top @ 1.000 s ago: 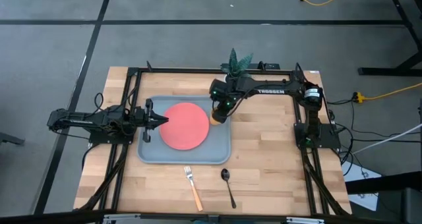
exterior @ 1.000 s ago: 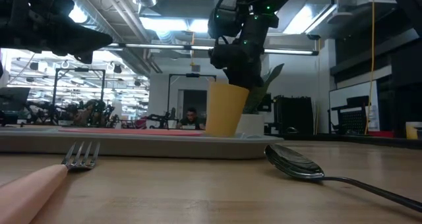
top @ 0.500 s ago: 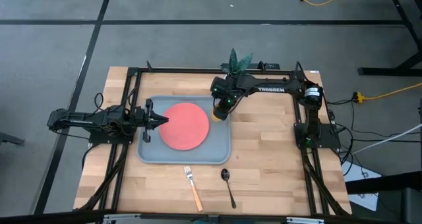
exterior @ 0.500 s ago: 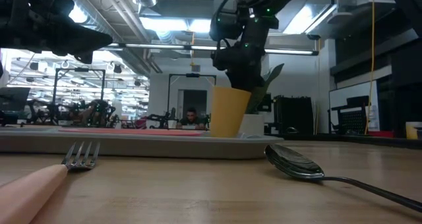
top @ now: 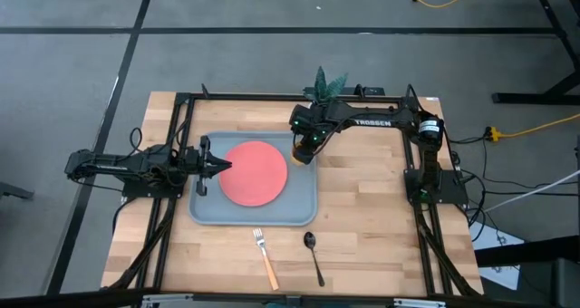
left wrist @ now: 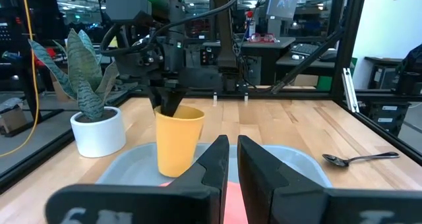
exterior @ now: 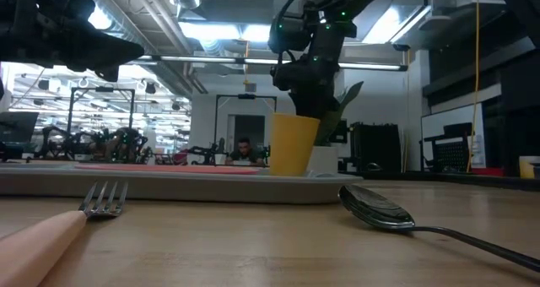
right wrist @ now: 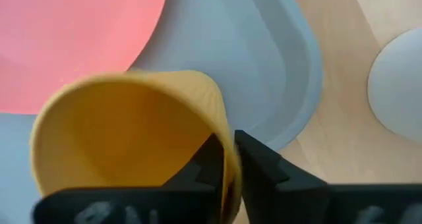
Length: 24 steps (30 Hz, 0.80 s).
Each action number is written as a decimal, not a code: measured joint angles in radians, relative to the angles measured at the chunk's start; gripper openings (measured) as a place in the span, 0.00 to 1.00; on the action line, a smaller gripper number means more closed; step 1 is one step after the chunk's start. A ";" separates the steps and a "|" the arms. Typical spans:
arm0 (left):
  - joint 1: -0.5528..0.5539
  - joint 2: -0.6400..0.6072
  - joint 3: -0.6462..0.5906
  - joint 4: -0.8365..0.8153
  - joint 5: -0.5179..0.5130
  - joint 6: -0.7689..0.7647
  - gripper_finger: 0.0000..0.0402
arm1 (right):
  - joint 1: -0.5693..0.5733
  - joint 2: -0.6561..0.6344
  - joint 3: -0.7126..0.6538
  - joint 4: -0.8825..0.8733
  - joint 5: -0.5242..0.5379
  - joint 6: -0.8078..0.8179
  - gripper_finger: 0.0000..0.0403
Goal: Pick and place plate/cup/fork/spoon on tray
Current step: Put the yellow cup on the gray tray, then put the black spoon on the gray tray
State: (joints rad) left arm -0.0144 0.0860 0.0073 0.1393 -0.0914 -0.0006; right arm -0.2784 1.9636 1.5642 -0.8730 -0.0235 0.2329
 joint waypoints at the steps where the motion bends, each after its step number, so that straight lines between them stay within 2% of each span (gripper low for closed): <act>1: 0.000 0.000 0.000 0.000 0.000 0.000 0.07 | -0.002 0.000 0.000 0.000 -0.004 0.000 0.13; 10: 0.000 0.000 0.000 -0.001 0.000 0.000 0.07 | -0.008 0.000 0.010 -0.002 -0.029 -0.006 0.28; 17: 0.000 0.000 0.000 -0.001 0.000 0.000 0.07 | -0.008 0.000 0.126 -0.060 -0.003 -0.035 0.28; 20: 0.000 0.000 0.000 -0.003 0.000 0.000 0.07 | -0.008 0.000 0.203 -0.165 0.028 -0.031 0.28; 24: 0.000 0.000 0.000 -0.024 0.000 0.000 0.07 | -0.004 0.000 0.298 -0.281 0.018 -0.002 0.28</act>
State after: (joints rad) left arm -0.0143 0.0856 0.0074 0.1154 -0.0914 -0.0008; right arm -0.2823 1.9636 1.8622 -1.1539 -0.0051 0.2309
